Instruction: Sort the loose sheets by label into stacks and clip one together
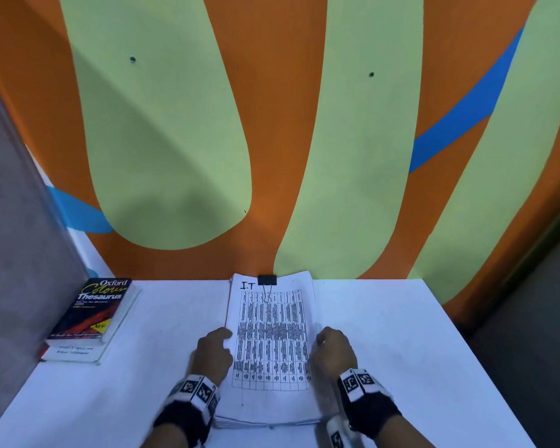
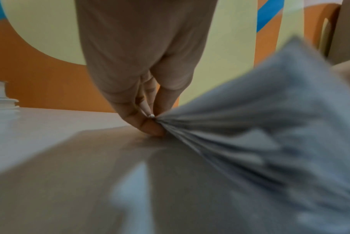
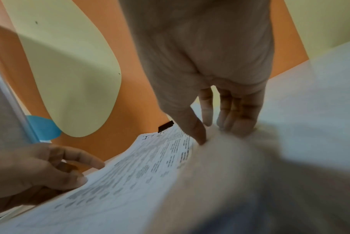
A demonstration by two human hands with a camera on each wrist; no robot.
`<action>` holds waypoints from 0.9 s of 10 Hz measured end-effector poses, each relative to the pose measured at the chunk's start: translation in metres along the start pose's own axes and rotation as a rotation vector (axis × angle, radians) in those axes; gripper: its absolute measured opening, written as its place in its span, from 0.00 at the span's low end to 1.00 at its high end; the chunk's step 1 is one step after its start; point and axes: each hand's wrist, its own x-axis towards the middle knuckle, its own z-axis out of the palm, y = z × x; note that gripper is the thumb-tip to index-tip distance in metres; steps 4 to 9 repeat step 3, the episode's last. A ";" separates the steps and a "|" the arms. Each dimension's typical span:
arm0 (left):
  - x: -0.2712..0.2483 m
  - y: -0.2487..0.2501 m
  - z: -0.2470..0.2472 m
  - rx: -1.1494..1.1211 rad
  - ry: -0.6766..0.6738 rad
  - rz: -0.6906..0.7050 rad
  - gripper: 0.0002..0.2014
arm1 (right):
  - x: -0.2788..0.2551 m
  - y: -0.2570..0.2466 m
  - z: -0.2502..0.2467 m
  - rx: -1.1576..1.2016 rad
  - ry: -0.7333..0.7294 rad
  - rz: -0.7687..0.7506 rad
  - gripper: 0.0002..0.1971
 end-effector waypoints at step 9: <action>-0.025 0.005 -0.015 0.393 -0.093 0.057 0.17 | -0.009 0.004 -0.055 -0.027 -0.107 -0.101 0.23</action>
